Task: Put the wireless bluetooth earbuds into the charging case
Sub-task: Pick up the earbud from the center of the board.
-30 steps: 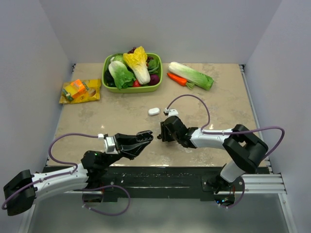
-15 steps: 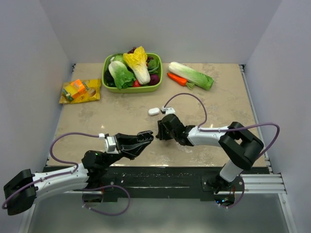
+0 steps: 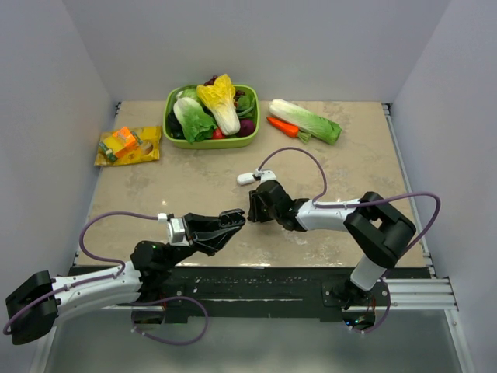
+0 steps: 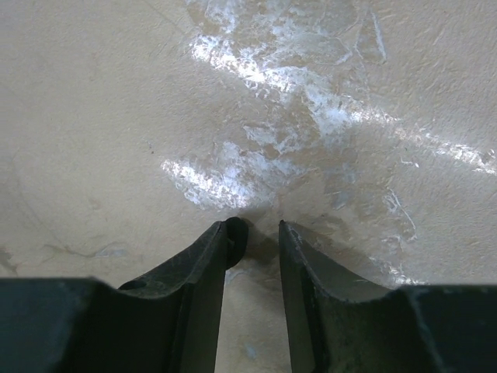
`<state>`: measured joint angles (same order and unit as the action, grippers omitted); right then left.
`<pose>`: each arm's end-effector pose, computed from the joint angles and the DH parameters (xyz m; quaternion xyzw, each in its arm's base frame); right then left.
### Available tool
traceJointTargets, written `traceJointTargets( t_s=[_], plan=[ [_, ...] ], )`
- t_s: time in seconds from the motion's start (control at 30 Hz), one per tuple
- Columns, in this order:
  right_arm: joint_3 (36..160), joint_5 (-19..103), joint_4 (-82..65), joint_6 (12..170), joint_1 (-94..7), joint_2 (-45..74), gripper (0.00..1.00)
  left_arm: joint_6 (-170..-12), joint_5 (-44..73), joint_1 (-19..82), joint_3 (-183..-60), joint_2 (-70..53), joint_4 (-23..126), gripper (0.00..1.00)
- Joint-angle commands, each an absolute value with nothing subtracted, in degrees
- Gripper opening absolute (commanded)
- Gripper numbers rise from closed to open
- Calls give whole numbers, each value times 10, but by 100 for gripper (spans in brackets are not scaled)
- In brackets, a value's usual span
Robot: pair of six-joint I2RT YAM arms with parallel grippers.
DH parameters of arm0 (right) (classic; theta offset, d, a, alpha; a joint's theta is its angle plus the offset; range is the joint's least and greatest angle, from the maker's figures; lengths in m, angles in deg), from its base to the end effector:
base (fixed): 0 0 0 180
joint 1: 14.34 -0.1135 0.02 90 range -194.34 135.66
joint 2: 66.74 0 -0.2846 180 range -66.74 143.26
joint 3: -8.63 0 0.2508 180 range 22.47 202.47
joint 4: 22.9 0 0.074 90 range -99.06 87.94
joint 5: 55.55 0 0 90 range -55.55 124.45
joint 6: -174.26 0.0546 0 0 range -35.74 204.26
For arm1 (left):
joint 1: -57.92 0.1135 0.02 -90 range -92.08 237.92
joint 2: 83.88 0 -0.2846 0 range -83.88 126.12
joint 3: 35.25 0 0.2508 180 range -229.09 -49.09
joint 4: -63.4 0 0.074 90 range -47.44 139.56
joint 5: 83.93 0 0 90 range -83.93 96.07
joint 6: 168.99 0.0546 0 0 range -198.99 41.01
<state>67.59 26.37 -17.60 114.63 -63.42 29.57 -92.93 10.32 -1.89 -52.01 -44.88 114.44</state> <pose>0.2317 0.2555 0.1575 -0.1206 0.9060 0.2064 0.3493 0.0687 -0.1261 0.2596 0.2276 0.4560 -0.5313 0.6767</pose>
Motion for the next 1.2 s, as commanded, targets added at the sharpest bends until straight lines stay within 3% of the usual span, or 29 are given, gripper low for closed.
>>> traceJointTargets(
  t_s=[0.0,0.47,1.17],
  plan=[
    [685,287,-160,1144,-636,305,34,-930,103,-22,-439,-451,1178,0],
    [678,309,-169,1157,-636,306,0,-933,102,-23,-434,-453,1181,0],
    [649,310,-163,1148,-636,222,0,-944,98,-23,-437,-437,1196,0]
  ],
)
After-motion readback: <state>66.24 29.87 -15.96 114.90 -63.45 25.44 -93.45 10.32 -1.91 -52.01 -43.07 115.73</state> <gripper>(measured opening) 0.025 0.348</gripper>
